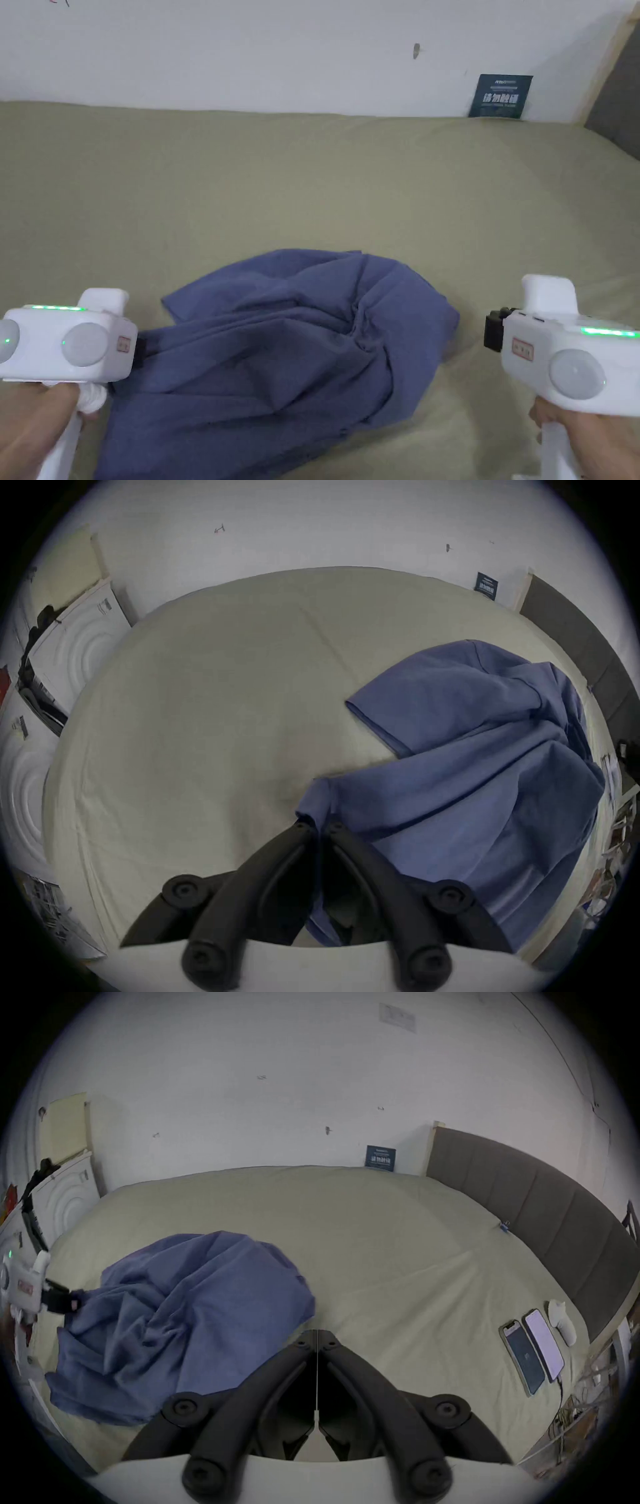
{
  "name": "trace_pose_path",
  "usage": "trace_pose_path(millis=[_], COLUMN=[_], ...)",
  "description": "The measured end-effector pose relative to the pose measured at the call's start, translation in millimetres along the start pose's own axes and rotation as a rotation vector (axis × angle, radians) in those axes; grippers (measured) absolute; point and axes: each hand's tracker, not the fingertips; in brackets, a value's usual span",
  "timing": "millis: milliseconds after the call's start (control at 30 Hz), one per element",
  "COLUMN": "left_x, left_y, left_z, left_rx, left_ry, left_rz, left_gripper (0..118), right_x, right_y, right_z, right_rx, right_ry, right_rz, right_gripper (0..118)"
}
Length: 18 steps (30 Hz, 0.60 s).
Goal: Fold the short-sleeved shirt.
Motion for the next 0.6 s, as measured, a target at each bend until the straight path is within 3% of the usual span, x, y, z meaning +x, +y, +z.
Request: trace_pose_path(millis=[200, 233, 267, 300, 367, 400, 467, 500, 533, 600], left_x=[-4.6, -4.6, -4.5, -5.1, -5.9, -5.6, -7.4, -7.4, -7.5, -11.0], left_y=[3.4, 2.7, 1.8, 2.0, 2.9, 2.6, 4.5, 4.5, 4.5, 6.1], left_z=[-5.2, -5.0, -4.5, -5.5, -6.9, -6.7, -10.7, -10.5, -9.8, -8.8], left_rx=[-0.007, -0.006, -0.005, -0.005, -0.005, -0.005, -0.007, -0.007, -0.007, -0.008], left_ry=[-0.023, -0.026, -0.029, -0.032, -0.036, -0.037, -0.039, -0.039, -0.041, -0.047], left_rz=[0.013, 0.012, 0.012, 0.013, 0.015, 0.015, 0.015, 0.018, 0.02, 0.028], left_gripper=[2, 2, 2, 2, 2, 2, 2, 2, 2, 2], right_x=[2.3, 1.4, 0.1, -0.7, -5.0, -6.4, -6.4, -20.5, -23.0, -19.9], right_y=[34.6, 35.8, 36.3, 34.3, 23.4, 20.8, 11.8, 22.7, 21.9, 21.5], right_z=[-73.7, -82.9, -92.1, -102.8, -113.7, -123.5, -139.1, -109.6, -104.9, -100.3], right_rx=[-0.232, -0.24, -0.246, -0.265, -0.263, -0.278, -0.31, -0.32, -0.309, -0.26], right_ry=[0.205, 0.182, 0.18, 0.178, 0.17, 0.101, 0.106, 0.098, 0.097, 0.073], right_rz=[-0.088, -0.079, -0.078, -0.068, -0.034, -0.018, 0.024, 0.039, 0.039, 0.086], right_gripper=[5, 37, 87, 118, 103, 103, 95, 77, 50, 26])
